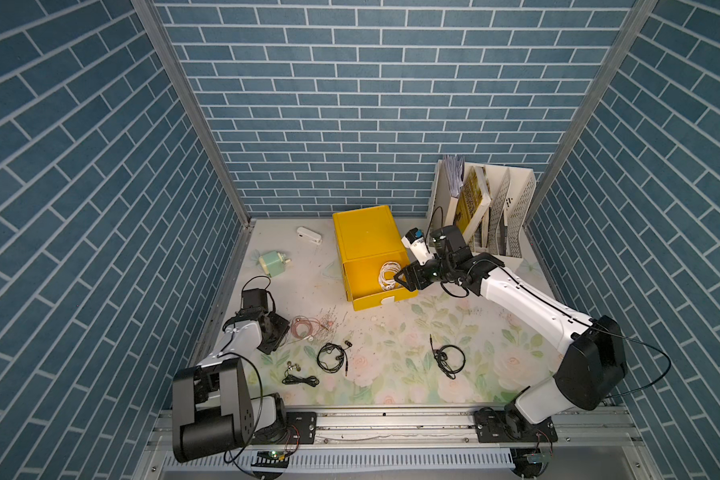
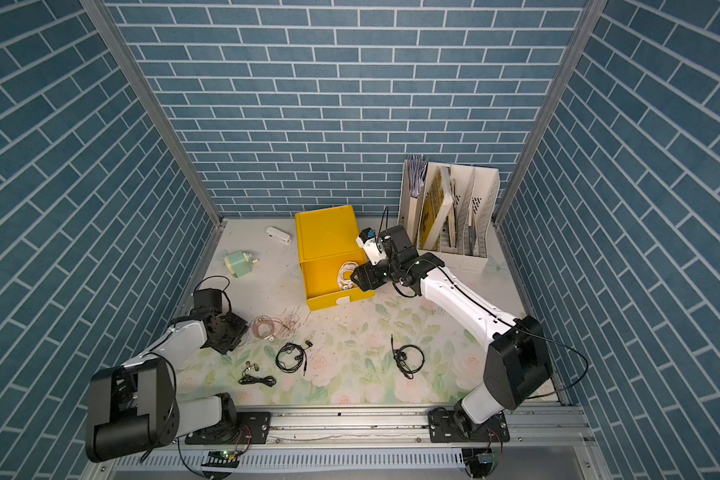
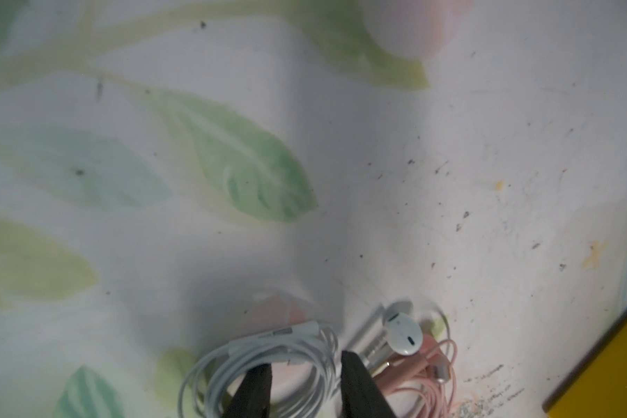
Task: Place the wired earphones into the drawer by color
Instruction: Pick up the wired earphones from the center of the board.
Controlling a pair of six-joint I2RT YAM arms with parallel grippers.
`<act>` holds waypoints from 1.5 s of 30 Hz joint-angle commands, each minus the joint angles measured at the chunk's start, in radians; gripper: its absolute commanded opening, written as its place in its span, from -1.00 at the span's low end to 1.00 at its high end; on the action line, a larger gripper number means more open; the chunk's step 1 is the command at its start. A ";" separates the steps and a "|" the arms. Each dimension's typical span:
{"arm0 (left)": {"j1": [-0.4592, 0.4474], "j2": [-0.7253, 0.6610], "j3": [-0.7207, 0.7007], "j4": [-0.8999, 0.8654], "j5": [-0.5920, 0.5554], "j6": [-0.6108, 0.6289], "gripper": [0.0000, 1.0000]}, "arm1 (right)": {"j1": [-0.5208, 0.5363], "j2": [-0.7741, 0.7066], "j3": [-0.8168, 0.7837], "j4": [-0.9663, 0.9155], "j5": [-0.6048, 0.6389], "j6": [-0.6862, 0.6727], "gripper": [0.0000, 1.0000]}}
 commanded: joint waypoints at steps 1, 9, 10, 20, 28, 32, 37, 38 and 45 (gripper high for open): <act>0.007 0.072 -0.009 -0.048 -0.034 0.082 -0.26 | -0.002 0.008 -0.011 0.013 0.001 -0.045 0.48; 0.008 0.150 0.011 -0.063 -0.056 0.120 -0.18 | -0.004 0.018 -0.027 0.029 -0.005 -0.055 0.48; 0.007 0.161 0.022 -0.077 -0.068 0.132 -0.17 | -0.005 0.020 -0.028 0.029 -0.007 -0.058 0.48; 0.004 0.299 0.059 -0.132 -0.111 0.202 -0.35 | -0.017 0.042 -0.025 0.052 -0.045 -0.068 0.48; -0.003 0.306 0.128 -0.167 -0.128 0.228 -0.75 | -0.018 0.075 -0.016 0.060 -0.065 -0.071 0.47; -0.003 0.251 0.147 -0.173 -0.106 0.236 -0.83 | -0.018 0.073 -0.009 0.056 -0.072 -0.062 0.46; -0.003 0.140 0.177 -0.190 -0.055 0.241 -0.85 | -0.018 0.040 -0.001 0.054 -0.088 -0.032 0.45; -0.003 0.113 0.189 -0.201 -0.050 0.245 -0.85 | -0.017 0.031 -0.001 0.056 -0.095 -0.024 0.45; -0.004 -0.068 0.266 -0.257 0.036 0.267 -0.85 | -0.016 -0.019 -0.007 0.081 -0.157 0.031 0.45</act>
